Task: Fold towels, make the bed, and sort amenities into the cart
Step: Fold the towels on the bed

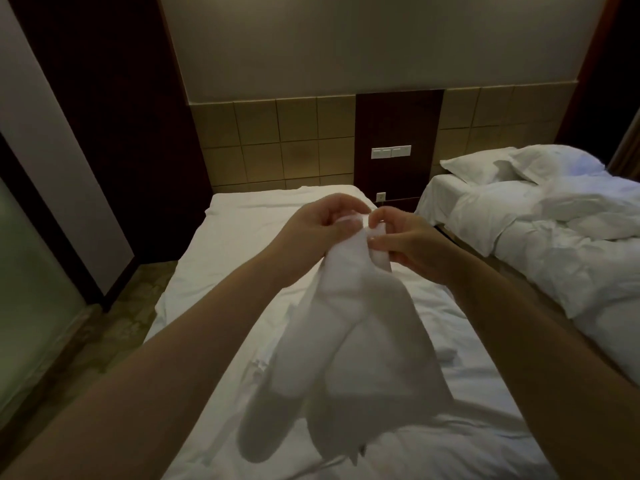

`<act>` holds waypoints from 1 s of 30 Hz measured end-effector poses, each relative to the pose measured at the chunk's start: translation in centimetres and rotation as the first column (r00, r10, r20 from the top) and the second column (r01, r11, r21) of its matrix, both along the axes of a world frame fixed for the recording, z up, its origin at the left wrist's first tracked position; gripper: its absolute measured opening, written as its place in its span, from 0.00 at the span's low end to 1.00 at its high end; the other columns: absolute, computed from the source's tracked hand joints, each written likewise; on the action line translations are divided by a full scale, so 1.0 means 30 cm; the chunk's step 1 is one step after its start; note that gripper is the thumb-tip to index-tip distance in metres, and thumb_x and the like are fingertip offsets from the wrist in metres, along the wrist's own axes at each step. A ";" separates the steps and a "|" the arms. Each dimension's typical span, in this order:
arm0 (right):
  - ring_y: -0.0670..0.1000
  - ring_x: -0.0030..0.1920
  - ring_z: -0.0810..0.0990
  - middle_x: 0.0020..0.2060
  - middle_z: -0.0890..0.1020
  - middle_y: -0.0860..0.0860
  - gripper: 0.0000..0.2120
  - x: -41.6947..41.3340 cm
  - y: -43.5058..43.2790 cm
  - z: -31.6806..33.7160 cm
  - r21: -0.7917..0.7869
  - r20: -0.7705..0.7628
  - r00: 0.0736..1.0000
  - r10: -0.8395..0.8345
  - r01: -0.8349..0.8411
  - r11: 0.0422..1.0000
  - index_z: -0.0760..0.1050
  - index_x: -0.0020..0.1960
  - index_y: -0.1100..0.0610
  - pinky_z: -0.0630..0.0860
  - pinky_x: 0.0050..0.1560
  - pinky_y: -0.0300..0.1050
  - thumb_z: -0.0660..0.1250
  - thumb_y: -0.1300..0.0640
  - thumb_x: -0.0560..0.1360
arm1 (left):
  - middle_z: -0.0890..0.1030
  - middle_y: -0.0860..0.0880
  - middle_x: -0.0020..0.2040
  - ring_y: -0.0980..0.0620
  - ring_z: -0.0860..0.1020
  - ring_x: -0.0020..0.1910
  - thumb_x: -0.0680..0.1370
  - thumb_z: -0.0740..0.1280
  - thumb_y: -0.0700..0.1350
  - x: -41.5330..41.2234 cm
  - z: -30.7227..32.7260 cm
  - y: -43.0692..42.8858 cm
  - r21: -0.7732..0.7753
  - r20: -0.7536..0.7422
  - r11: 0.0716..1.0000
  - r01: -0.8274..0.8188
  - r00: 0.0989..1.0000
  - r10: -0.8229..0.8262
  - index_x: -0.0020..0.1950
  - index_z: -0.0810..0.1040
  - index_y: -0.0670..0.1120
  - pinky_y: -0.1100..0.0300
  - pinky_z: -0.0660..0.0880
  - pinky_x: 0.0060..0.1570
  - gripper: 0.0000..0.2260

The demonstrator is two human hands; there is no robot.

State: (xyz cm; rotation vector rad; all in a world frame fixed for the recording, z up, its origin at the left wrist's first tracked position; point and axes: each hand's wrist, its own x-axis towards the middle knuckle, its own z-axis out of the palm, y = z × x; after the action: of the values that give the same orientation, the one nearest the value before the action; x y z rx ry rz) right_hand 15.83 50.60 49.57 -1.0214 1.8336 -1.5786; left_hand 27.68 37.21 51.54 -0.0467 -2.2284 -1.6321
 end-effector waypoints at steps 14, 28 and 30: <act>0.46 0.32 0.72 0.32 0.76 0.51 0.18 0.033 0.168 0.052 -0.012 -0.659 0.738 -0.143 0.180 0.984 0.62 0.43 0.49 0.74 0.33 0.35 0.71 0.62 0.72 | 0.78 0.49 0.40 0.52 0.75 0.40 0.76 0.66 0.36 -0.056 -0.027 0.169 -0.170 -0.040 0.977 -0.128 0.992 0.123 0.42 0.76 0.46 0.55 0.73 0.45 0.06; 0.47 0.47 0.76 0.42 0.78 0.45 0.10 0.002 0.401 -0.153 0.268 -0.194 0.974 -0.117 0.168 0.949 0.77 0.49 0.50 0.74 0.53 0.45 0.59 0.48 0.80 | 0.78 0.49 0.37 0.53 0.75 0.39 0.73 0.70 0.36 -0.183 -0.079 0.258 -0.039 -0.032 0.972 -0.233 0.972 0.232 0.40 0.79 0.43 0.55 0.75 0.47 0.04; 0.51 0.56 0.72 0.47 0.73 0.48 0.17 -0.001 0.419 -0.221 0.436 -0.151 0.977 -0.150 0.202 0.877 0.74 0.57 0.59 0.67 0.62 0.44 0.55 0.48 0.81 | 0.77 0.51 0.35 0.55 0.74 0.38 0.73 0.71 0.37 -0.190 -0.080 0.222 0.012 -0.040 0.958 -0.287 0.957 0.287 0.39 0.80 0.43 0.57 0.74 0.46 0.03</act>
State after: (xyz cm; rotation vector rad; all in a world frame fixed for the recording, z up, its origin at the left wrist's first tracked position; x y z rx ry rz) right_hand 15.81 63.17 42.93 -0.7553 2.2846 -1.1163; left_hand 21.99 43.88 49.12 0.2327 -2.0847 -1.4663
